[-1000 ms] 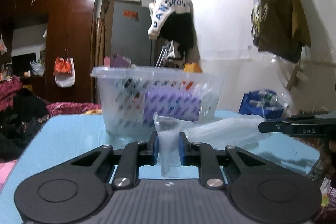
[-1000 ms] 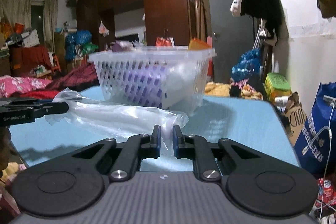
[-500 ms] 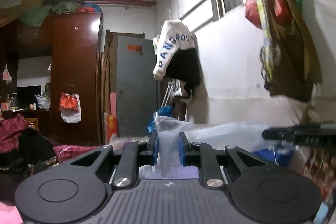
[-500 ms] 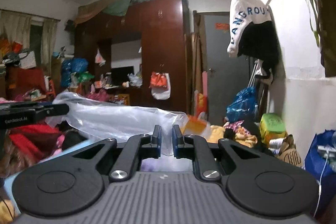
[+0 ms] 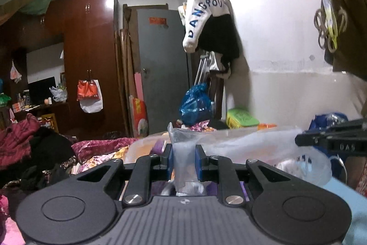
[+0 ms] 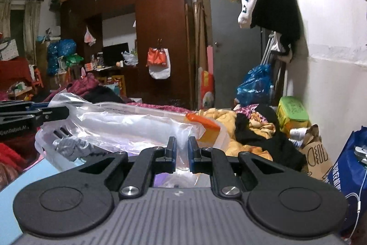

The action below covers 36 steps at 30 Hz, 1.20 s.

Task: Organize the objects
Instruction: 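Carry the plastic bag over the basket and release it inside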

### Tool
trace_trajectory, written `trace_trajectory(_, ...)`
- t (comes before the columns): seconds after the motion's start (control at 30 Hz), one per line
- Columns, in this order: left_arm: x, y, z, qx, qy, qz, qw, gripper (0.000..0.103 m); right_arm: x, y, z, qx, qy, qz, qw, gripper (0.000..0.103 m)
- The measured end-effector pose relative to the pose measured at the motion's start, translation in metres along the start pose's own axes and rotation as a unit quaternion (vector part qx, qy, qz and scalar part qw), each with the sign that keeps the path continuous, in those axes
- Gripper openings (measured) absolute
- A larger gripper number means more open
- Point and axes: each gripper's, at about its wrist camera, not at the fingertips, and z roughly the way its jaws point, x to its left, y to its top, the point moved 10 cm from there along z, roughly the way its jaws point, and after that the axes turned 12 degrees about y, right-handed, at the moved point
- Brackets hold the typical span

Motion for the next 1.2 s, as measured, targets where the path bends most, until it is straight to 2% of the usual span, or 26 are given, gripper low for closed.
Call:
trace_trajectory(0.1,0.002,-0.002,-0.003,0.003,0.004,0.004,1.0,0.024,0.004,-0.001,-0.004,0.006,0.001,-0.004,1.0,0.012)
trace_trajectory(0.2,0.004,-0.006,-0.004,-0.004,0.023,0.01,0.9997,0.035,0.005,-0.003,-0.001,0.016,-0.011,0.0,1.0,0.013)
trace_trajectory(0.27,0.003,-0.004,-0.003,-0.015,0.041,0.015,0.9989,0.051,0.004,-0.003,0.002,0.02,-0.024,-0.002,0.999,0.016)
trace_trajectory(0.3,0.004,-0.003,-0.004,-0.021,0.049,0.018,0.9984,0.075,0.002,-0.004,0.001,0.019,-0.031,-0.001,0.999,0.02)
trace_trajectory(0.33,0.005,-0.002,-0.005,-0.028,0.057,0.017,0.9978,0.093,0.0,-0.004,0.0,0.014,-0.034,0.002,0.999,0.031)
trace_trajectory(0.37,0.006,0.0,-0.007,-0.037,0.062,0.015,0.9972,0.096,-0.001,-0.003,-0.002,0.008,-0.032,0.007,0.999,0.038)
trace_trajectory(0.4,0.007,0.002,-0.009,-0.044,0.064,0.012,0.9969,0.098,-0.002,-0.003,-0.004,0.003,-0.029,0.013,0.999,0.057)
trace_trajectory(0.43,0.007,0.003,-0.011,-0.045,0.059,0.01,0.9972,0.098,-0.003,-0.002,-0.005,0.0,-0.028,0.016,0.999,0.07)
trace_trajectory(0.53,0.007,0.003,-0.014,-0.041,0.051,0.006,0.9979,0.101,-0.003,0.0,-0.006,-0.004,-0.023,0.017,1.0,0.087)
trace_trajectory(0.63,0.006,-0.001,-0.012,-0.031,0.044,0.006,0.9985,0.101,-0.002,0.0,-0.008,-0.01,-0.004,0.03,1.0,0.095)
trace_trajectory(0.73,0.007,-0.009,-0.016,-0.026,0.04,0.006,0.9988,0.101,0.001,0.001,-0.013,-0.016,0.009,0.032,0.999,0.102)
trace_trajectory(1.0,0.011,-0.023,-0.037,-0.019,0.041,-0.003,0.999,0.101,0.013,-0.007,-0.036,-0.013,0.031,0.034,0.999,0.103)
trace_trajectory(1.07,0.01,-0.023,-0.042,-0.02,0.046,0.003,0.9987,0.101,0.014,-0.008,-0.041,-0.014,0.017,0.029,0.999,0.103)
trace_trajectory(1.2,0.007,-0.024,-0.056,-0.017,0.037,0.002,0.9991,0.101,0.015,-0.011,-0.051,-0.012,-0.044,0.028,0.999,0.103)
